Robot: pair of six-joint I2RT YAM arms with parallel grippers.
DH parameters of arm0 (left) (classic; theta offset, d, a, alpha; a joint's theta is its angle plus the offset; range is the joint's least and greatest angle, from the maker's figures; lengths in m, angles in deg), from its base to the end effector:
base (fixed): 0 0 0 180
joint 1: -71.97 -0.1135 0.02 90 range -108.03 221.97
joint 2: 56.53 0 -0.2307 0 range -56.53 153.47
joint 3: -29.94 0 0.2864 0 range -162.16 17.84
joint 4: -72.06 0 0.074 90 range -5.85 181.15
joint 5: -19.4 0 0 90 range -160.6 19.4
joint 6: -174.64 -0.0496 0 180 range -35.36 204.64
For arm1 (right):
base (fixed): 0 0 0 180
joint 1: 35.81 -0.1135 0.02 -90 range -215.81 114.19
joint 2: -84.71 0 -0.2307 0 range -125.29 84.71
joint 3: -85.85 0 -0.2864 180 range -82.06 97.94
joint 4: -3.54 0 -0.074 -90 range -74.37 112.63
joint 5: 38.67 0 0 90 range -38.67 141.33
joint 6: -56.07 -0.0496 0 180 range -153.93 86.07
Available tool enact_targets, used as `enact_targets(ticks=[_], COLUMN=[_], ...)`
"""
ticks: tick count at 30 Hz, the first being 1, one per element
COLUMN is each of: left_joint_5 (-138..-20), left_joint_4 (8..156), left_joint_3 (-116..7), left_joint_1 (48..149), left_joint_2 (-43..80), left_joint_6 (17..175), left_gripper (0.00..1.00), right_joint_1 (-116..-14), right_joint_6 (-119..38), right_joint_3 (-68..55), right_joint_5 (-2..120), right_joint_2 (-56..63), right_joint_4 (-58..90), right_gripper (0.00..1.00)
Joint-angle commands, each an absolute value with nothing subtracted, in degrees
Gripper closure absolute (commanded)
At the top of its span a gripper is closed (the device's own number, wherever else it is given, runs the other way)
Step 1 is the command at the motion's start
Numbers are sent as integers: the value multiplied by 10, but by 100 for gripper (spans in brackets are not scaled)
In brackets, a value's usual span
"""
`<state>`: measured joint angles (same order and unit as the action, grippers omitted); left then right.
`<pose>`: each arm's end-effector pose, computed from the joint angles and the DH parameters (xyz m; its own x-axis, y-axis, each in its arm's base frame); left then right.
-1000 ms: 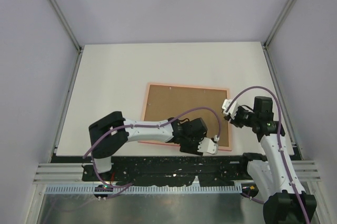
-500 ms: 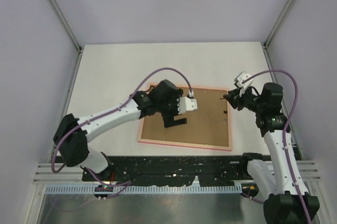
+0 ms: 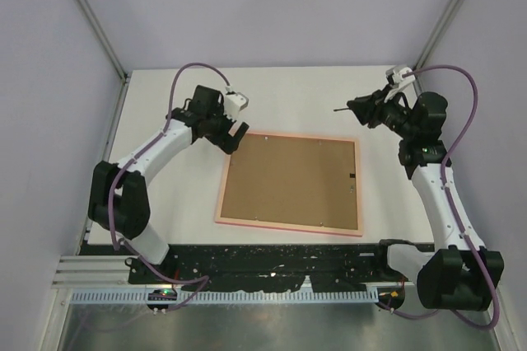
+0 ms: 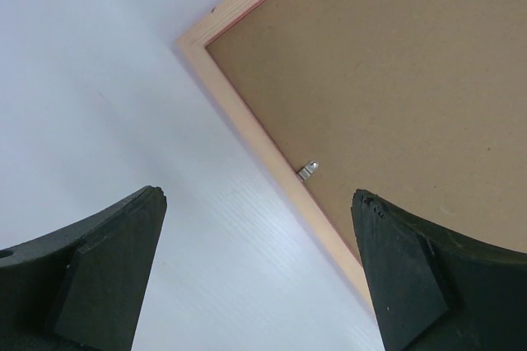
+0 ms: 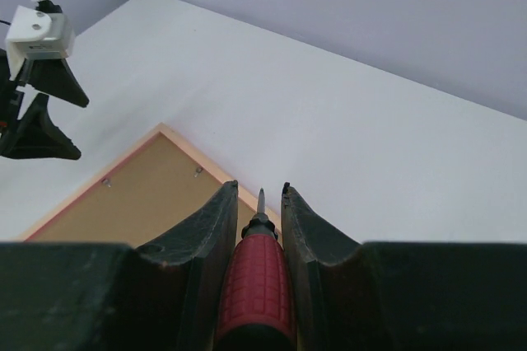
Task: Take the photo out of the frame
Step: Release the photo frame item from the photo frame.
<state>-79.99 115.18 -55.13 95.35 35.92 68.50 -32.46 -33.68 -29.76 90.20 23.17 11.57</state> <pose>0.3567 -0.1630 0.2123 -0.5450 0.5344 -0.6460 0.6645 0.7452 0.0559 0.3096 0.0131 0.3204 -0.0876 0.0017 -0.9962 -0.5788 0.8138 0.0523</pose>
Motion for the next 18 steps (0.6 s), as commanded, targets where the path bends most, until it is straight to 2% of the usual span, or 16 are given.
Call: enact_targets(ticks=[1,9,14,18], left_joint_5=[-845,-863,-874,-848], left_joint_4=[1163,1145,1153,1154], left_joint_3=[-563,-551,-580,-619], left_joint_1=[925,917,916,916], left_joint_2=[365,388,428,470], left_joint_6=[730,738,739,769], left_gripper=[0,0,0,1], right_joint_1=[-329,-329,-329,-329], right_joint_6=[-405,-391,-478,-583], right_joint_3=[-285,-182,-103,-125], right_joint_5=[965,1015,1034,1054], right_joint_2=[198,109,38,0], right_joint_4=[29,55,23,-57], right_gripper=[92,92,92,92])
